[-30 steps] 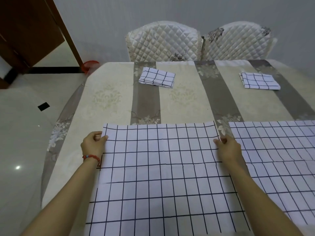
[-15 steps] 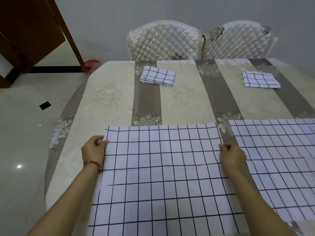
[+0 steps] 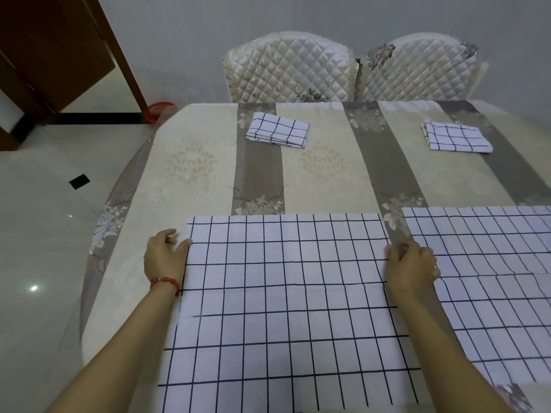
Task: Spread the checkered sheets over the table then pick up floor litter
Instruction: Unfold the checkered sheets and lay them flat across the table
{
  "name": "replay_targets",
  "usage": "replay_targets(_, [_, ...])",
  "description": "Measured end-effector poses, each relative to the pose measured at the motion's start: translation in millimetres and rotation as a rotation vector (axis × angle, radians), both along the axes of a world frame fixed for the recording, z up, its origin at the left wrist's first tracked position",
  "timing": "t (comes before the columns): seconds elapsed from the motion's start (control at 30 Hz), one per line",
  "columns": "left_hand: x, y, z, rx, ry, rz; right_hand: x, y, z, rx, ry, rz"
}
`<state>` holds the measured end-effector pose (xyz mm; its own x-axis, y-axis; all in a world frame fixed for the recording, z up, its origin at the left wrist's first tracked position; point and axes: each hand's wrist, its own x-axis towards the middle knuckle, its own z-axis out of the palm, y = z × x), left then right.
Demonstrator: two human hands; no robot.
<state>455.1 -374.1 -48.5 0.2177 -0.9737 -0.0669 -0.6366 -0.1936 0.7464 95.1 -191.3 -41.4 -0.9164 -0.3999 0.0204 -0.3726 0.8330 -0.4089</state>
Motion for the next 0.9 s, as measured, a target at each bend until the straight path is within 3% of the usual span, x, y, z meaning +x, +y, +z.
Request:
replay_targets(0.1, [-16.6,11.6,4.2,-0.173,-0.18,-0.087,29.8,-12.7,8.1,-0.131,0.062,0.123])
replay_targets(0.17, [-43.5,32.4,9.0,-0.302,-0.209,-0.324,65.7,-22.9,5.7,-0.192,0.075,0.379])
replay_targets(0.23, [-72.0,59.6,6.2,-0.396,-0.304,-0.63,104.4,-30.9,-3.5,-0.121,0.008,0.651])
replay_targets(0.3, [-89.3,81.4,-8.9,-0.307,-0.383,-0.819,130.1,-34.0,-19.5,0.024,-0.024,0.829])
replay_targets(0.37, [-90.1,88.3,-27.1,-0.133,-0.471,-0.857,137.5,-31.6,-34.3,0.122,-0.001,0.873])
replay_targets(0.63, [-86.7,89.1,-38.2,-0.068,-0.642,-0.873,139.6,-31.2,-40.0,0.191,0.08,0.817])
replay_targets(0.77, [-86.3,89.7,-35.3,-0.056,-0.645,-0.883,139.8,-45.5,-37.0,0.177,0.151,1.136])
replay_targets(0.9, [-87.3,88.5,-36.9,-0.061,-0.637,-0.863,79.5,-79.0,-35.1,0.291,0.034,0.866])
